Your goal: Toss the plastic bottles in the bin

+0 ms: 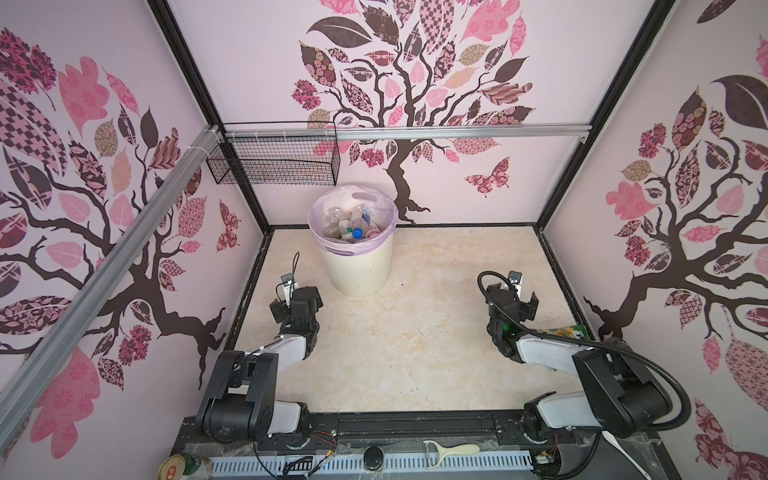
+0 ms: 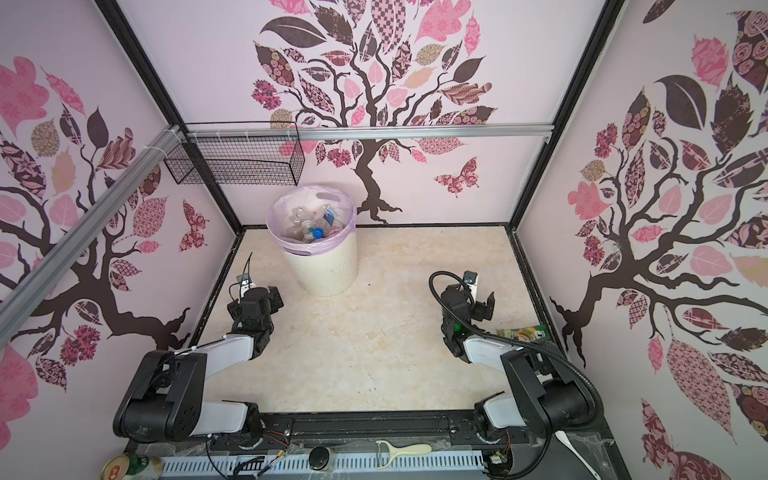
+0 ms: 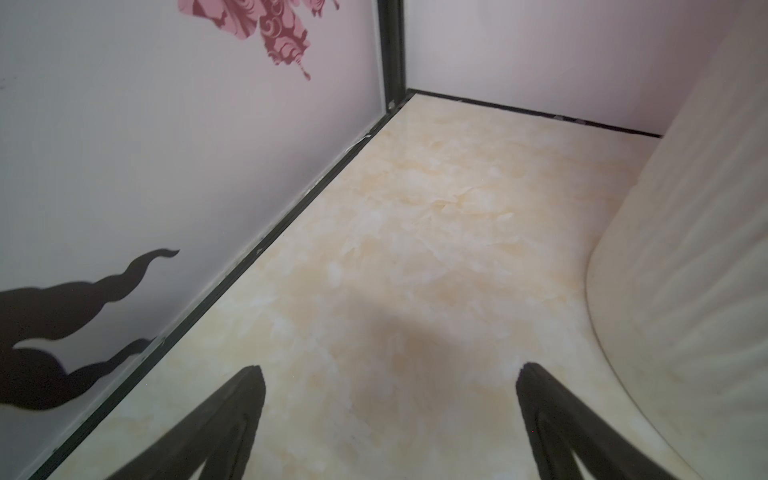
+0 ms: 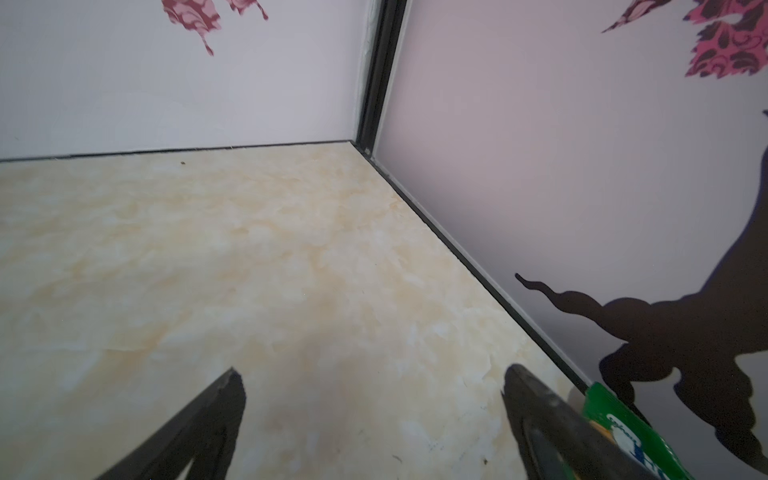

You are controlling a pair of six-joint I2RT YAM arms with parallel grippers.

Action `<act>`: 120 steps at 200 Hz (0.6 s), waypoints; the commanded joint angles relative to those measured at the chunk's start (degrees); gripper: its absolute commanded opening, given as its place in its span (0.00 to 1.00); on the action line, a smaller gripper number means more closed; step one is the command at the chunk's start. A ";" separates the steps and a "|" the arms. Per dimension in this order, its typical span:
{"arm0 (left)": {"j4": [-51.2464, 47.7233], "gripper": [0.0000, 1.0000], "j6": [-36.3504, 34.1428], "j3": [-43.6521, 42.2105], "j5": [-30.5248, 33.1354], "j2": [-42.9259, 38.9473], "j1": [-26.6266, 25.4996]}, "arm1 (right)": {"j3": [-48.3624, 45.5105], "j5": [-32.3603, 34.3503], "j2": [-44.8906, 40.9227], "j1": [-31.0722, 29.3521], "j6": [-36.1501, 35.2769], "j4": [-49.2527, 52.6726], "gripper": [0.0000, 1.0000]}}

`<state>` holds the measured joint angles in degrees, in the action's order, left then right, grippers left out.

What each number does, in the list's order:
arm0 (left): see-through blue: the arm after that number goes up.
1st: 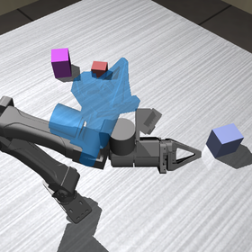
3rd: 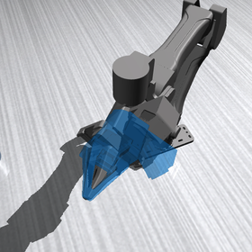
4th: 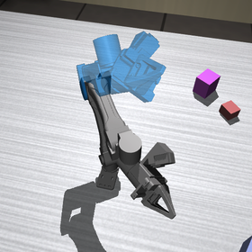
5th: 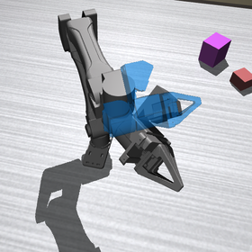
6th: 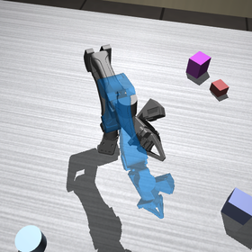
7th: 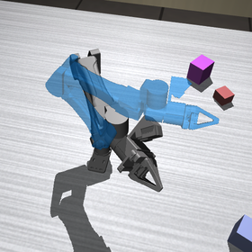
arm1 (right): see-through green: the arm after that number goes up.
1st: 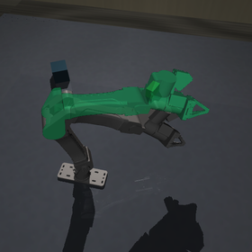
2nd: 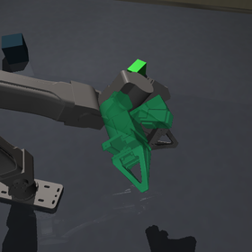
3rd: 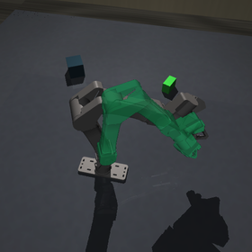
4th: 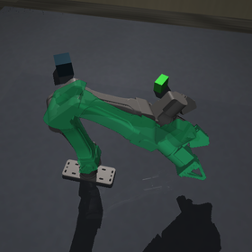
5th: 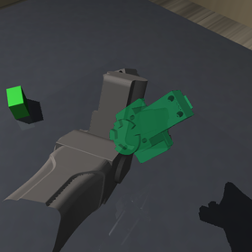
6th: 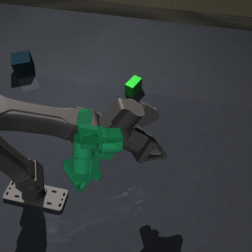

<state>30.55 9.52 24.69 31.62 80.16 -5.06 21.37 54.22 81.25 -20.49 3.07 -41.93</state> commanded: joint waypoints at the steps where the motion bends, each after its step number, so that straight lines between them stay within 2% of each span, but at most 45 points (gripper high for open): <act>1: 8.65 0.98 -6.45 0.37 -8.11 2.74 0.87 | -1.47 4.05 3.34 0.06 -4.12 -12.54 1.00; 29: 33.41 0.98 -8.21 -7.58 -10.52 11.60 1.37 | -4.39 0.02 2.08 -0.03 -5.89 -18.81 0.99; 47: 21.37 0.98 -7.07 -4.21 -11.80 8.66 1.59 | -5.80 -4.03 1.26 0.02 -6.21 -21.70 0.99; 62: 25.15 0.98 -7.11 -4.31 -11.77 10.48 1.98 | -6.49 -5.72 1.52 0.19 -7.19 -23.81 0.99; 77: 21.62 0.99 -6.64 -3.99 -12.05 8.96 2.01 | -7.55 -6.87 2.19 0.19 -7.90 -27.60 1.00; 93: 24.21 0.98 -6.96 -4.30 -11.65 9.99 1.98 | -9.24 -7.70 1.61 0.19 -8.00 -30.32 1.00; 120: 22.65 0.98 -6.76 -4.04 -11.96 9.41 2.17 | -10.73 -10.49 0.31 0.28 -7.62 -31.63 1.00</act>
<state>51.79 3.05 19.46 20.32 90.24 -3.29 11.53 46.63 83.24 -20.47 -4.38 -67.75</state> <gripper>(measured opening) 0.984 0.995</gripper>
